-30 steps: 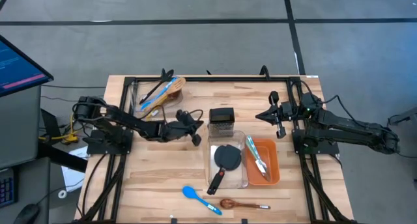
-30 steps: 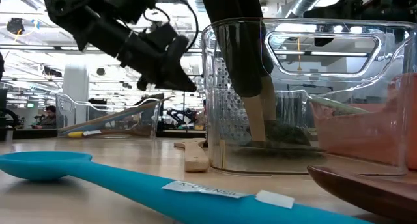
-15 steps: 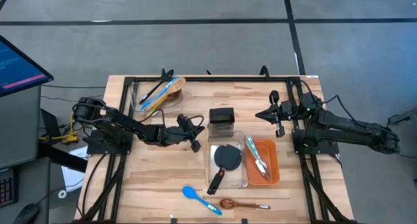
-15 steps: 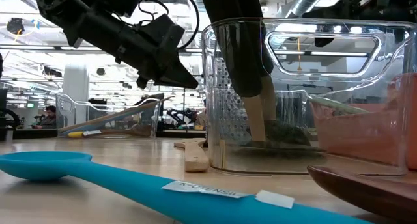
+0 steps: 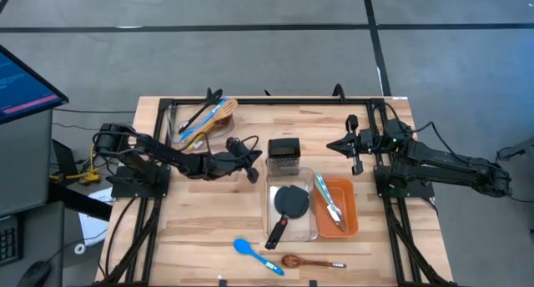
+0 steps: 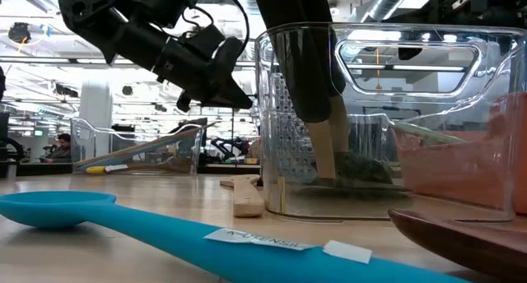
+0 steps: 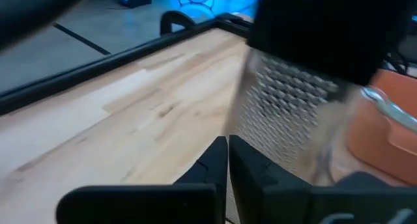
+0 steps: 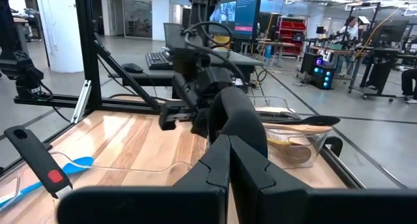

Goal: Pick & Place Kitchen Items
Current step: Adjust the orange bin on the table

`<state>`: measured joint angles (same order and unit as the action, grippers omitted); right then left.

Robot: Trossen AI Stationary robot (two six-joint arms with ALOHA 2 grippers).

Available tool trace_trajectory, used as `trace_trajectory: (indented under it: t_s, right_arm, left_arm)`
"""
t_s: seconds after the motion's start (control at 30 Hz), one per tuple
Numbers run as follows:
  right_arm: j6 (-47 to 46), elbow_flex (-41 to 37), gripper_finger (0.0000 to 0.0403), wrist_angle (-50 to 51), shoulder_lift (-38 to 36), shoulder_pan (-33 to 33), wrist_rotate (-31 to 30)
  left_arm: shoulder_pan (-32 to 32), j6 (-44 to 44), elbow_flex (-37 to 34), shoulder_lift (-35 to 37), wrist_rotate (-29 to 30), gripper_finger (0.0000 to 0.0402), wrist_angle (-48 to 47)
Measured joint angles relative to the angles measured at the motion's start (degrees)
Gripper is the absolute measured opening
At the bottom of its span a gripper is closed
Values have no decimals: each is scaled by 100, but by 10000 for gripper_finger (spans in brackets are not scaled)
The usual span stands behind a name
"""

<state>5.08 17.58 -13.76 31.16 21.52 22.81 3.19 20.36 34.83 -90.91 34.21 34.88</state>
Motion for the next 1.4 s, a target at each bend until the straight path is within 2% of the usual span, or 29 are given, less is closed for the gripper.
trace_trajectory:
  t_s: [0.93, 1.07, 1.17, 1.27, 1.4]
  right_arm:
    - [133, 0, 0, -2, 0, -1, -40]
    - [102, 0, 0, -4, 0, -2, -41]
    - [104, 0, 0, -10, 0, 0, -42]
    - [103, 0, 0, -24, 0, 0, -42]
    - [103, 0, 0, -41, 0, 0, -42]
  left_arm:
    - [-330, -40, 0, 0, -77, 2, 9]
    - [-437, -9, 0, 0, -1003, 2, -34]
    - [-549, 304, 7, 2, -1808, 2, -408]
    - [-645, 700, 7, 2, -2190, 2, -952]
    - [-752, 761, 7, 2, -2651, 2, -1037]
